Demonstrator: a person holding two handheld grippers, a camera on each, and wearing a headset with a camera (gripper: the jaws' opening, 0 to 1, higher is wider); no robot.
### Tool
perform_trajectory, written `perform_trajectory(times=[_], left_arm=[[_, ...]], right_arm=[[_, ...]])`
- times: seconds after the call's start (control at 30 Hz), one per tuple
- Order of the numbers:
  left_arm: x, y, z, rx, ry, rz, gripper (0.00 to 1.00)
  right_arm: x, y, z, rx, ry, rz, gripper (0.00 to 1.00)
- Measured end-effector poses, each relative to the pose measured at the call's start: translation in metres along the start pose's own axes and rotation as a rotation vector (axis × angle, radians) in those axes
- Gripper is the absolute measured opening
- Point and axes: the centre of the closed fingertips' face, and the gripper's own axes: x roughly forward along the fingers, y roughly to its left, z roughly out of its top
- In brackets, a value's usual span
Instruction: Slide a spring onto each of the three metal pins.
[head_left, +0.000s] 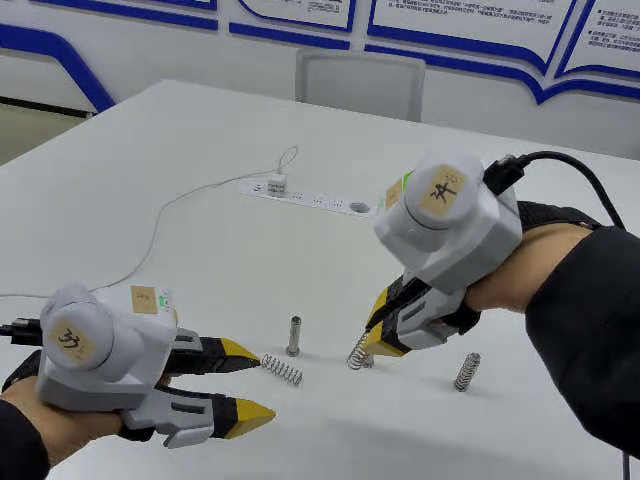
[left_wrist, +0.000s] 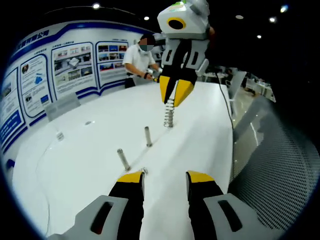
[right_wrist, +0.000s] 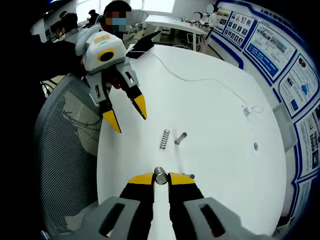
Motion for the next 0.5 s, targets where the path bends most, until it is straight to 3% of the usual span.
perform_trajectory(times=[0.3,0.5], left_arm=[[0.000,0.000,0.001,-0.026,-0.022,0.018,0.34],[0.002,-0.001,0.001,-0.026,-0.020,0.014,0.34]], right_arm=[[-0.006,-0.030,-0.017,0.036,0.025,-0.058,0.11],[-0.002,-0.045,-0.019,0.056,0.030,-0.077,0.11]])
